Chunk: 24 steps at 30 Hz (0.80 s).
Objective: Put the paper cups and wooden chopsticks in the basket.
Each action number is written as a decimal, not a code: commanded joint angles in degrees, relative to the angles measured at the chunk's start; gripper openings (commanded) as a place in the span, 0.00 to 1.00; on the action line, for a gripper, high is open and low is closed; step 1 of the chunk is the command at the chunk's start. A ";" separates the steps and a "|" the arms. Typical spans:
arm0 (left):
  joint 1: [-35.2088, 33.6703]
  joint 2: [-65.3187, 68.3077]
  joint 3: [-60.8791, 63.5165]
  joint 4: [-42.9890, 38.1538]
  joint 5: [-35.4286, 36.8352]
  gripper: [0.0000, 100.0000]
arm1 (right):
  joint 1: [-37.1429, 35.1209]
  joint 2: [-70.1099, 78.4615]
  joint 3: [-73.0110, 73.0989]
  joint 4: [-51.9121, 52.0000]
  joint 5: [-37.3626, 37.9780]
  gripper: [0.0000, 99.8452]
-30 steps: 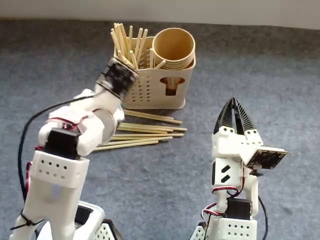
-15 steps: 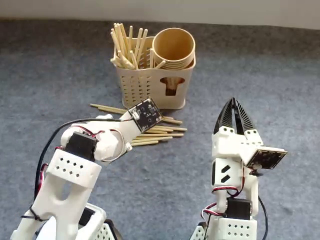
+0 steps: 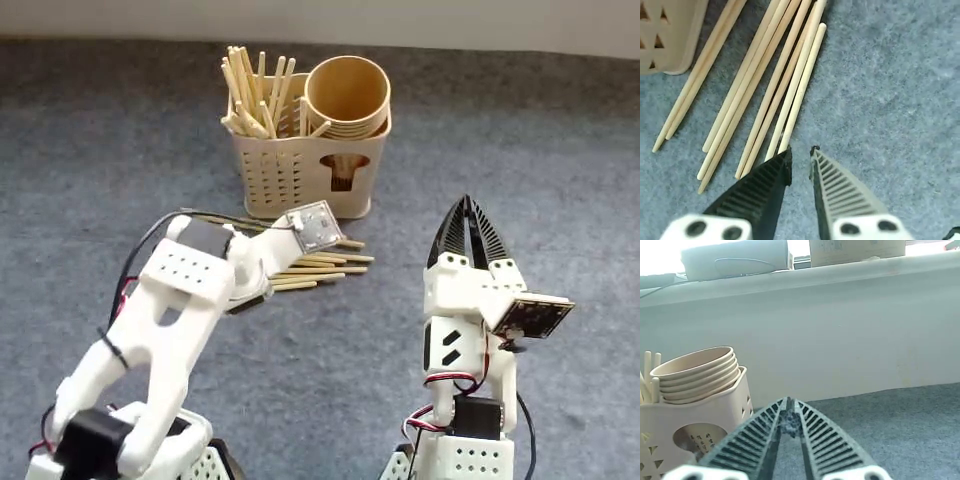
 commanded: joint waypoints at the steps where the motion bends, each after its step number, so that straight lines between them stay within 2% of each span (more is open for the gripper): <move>1: 0.48 4.79 -5.93 0.35 -0.88 0.08 | 0.22 0.31 8.75 0.13 -0.26 0.01; 6: 0.66 9.63 -8.13 0.26 -5.10 0.09 | 0.22 0.31 8.75 0.13 -0.26 0.01; 10: 0.48 13.32 -10.59 0.44 -5.19 0.09 | 0.22 0.31 8.75 0.13 -0.18 0.01; 14: 0.48 17.36 -13.05 0.53 -5.27 0.09 | 0.13 0.40 8.75 0.13 3.60 0.01; 18: 0.40 21.76 -15.25 0.18 -5.27 0.12 | 0.13 0.40 8.75 0.13 3.78 0.01; 24: 0.40 25.54 -17.45 0.18 -5.27 0.13 | 0.13 0.40 8.75 0.22 3.96 0.01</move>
